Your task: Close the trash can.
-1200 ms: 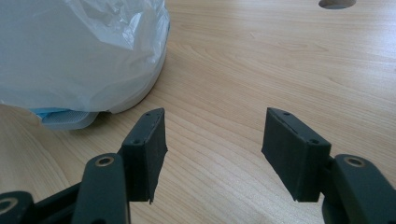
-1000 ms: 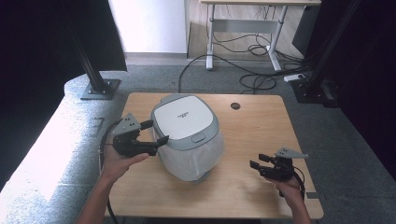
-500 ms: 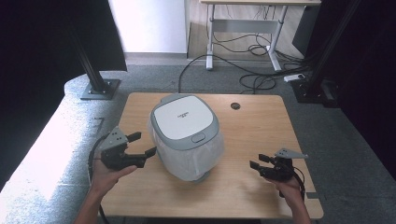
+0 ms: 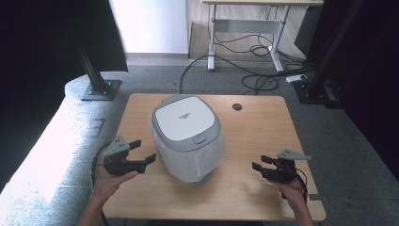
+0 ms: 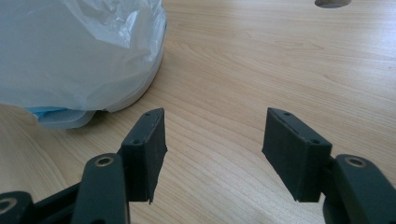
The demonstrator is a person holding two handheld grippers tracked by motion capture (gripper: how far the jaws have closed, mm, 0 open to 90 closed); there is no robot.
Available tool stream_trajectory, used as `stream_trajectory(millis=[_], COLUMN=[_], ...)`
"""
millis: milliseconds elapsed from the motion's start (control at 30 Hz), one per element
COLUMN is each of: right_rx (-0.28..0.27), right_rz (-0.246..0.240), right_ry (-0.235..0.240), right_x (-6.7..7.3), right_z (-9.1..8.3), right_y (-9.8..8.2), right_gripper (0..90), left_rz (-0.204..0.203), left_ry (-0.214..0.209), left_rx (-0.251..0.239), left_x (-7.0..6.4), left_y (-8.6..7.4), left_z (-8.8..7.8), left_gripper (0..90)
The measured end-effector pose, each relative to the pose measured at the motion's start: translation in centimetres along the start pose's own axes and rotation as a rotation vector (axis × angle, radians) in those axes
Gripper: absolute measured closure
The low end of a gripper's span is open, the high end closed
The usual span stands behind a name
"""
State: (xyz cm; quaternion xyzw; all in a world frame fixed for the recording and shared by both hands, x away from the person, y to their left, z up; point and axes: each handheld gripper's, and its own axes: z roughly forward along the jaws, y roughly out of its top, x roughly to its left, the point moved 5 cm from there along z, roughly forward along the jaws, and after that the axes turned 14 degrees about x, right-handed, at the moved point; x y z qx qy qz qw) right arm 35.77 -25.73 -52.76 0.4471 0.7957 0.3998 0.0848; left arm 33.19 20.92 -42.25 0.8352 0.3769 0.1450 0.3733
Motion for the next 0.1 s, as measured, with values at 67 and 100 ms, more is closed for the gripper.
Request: stream_trajectory(millis=[67, 100], right_rx=[-0.002, -0.003], right_rz=[0.001, 0.001], right_ry=[0.0, 0.0], right_x=[-0.01, -0.04], right_z=[-0.07, -0.08], right_y=[0.03, 0.04], right_gripper=[38.5, 38.5], left_rz=[-0.002, -0.002], left_ry=[0.0, 0.0], left_rx=[0.001, 0.001], left_x=[0.03, 0.03], left_y=[-0.11, -0.11], left_z=[0.17, 0.17], left_gripper=[21.0, 20.9])
